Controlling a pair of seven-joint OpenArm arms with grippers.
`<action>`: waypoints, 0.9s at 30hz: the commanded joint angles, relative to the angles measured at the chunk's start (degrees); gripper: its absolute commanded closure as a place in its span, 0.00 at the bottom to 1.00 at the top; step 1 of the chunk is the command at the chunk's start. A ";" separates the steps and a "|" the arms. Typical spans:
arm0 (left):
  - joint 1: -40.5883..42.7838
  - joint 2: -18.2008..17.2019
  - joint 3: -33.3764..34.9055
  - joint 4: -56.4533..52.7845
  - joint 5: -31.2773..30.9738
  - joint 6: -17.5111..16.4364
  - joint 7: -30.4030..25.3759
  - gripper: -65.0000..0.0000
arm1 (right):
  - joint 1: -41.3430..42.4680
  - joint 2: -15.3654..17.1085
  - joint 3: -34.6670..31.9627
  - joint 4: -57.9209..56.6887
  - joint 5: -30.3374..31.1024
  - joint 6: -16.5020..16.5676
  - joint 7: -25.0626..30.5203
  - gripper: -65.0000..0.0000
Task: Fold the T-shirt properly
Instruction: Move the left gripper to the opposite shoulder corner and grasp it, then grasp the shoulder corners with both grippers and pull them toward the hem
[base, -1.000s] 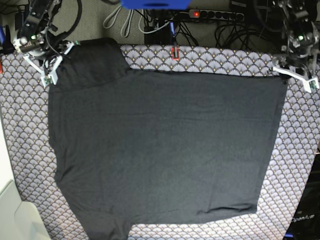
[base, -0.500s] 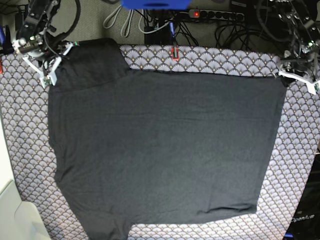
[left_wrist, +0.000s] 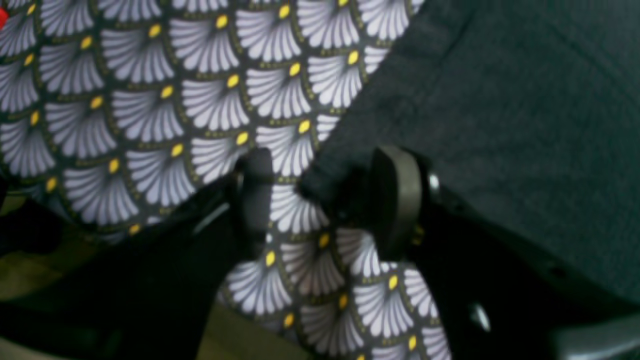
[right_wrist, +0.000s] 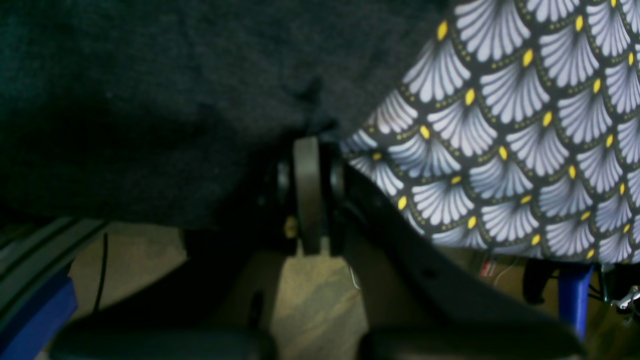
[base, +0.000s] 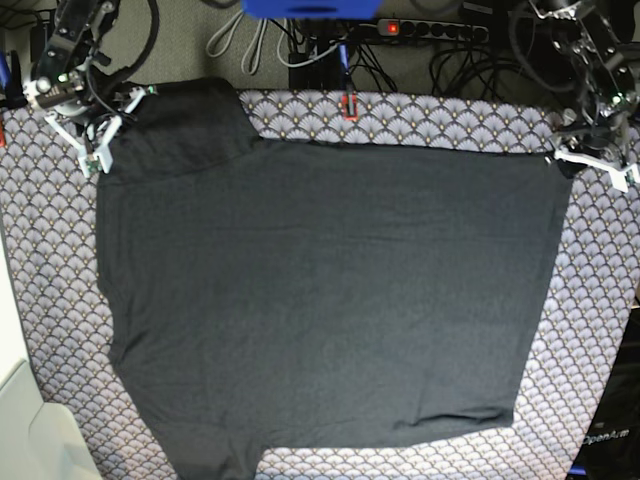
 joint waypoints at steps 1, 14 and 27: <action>-0.38 -0.92 -0.05 0.05 -0.31 -0.17 -1.08 0.53 | -0.37 -0.05 -0.07 -0.57 -0.86 0.36 -1.25 1.00; -0.38 -0.39 1.18 -0.56 -0.84 -0.26 -1.00 0.53 | -0.46 -0.05 -0.15 -0.57 -0.86 0.36 -1.25 1.00; -0.29 -1.10 4.34 -0.56 -0.31 -0.26 -0.91 0.83 | -0.55 -0.05 -0.15 -0.48 -0.86 0.36 -1.25 1.00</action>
